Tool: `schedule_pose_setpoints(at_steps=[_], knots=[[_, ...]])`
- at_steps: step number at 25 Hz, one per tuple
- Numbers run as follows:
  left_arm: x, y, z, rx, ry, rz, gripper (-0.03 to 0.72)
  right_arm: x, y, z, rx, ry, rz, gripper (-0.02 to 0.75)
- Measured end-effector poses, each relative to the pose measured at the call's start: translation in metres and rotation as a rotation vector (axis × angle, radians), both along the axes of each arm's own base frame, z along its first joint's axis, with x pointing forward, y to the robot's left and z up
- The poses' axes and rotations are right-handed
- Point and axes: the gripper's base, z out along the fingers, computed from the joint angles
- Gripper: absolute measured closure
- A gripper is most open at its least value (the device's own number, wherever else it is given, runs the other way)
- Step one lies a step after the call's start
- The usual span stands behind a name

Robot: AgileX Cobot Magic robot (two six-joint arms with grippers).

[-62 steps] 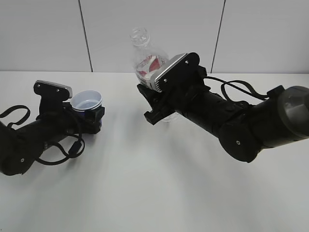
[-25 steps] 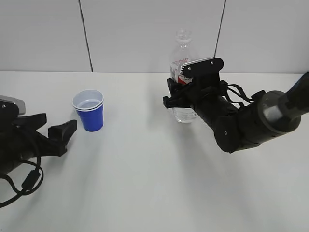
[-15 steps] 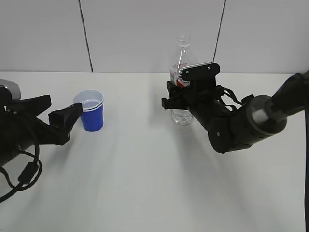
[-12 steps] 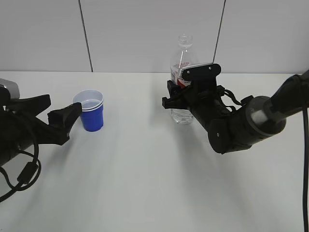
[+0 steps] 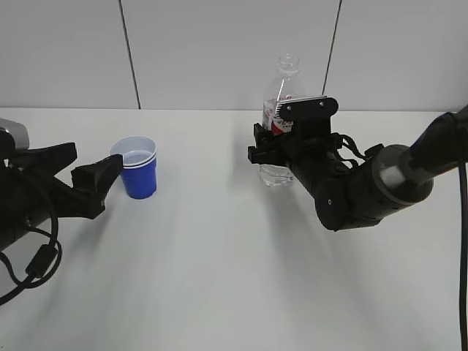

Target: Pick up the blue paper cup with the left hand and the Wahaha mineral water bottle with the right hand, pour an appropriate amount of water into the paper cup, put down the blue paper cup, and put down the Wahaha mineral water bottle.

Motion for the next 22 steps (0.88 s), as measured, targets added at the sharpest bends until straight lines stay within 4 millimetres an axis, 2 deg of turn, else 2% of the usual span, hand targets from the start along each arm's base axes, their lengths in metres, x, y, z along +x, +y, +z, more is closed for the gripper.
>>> schedule_pose_setpoints(at_steps=[11, 22], knots=[[0.000, 0.000, 0.000, 0.000, 0.001, 0.000, 0.083, -0.003, 0.000, -0.008, 0.007, 0.081, 0.005, 0.126], [0.000, 0.000, 0.000, 0.000, 0.001, 0.000, 0.083, -0.024, -0.006, -0.028, -0.003, 0.166, 0.028, 0.126]])
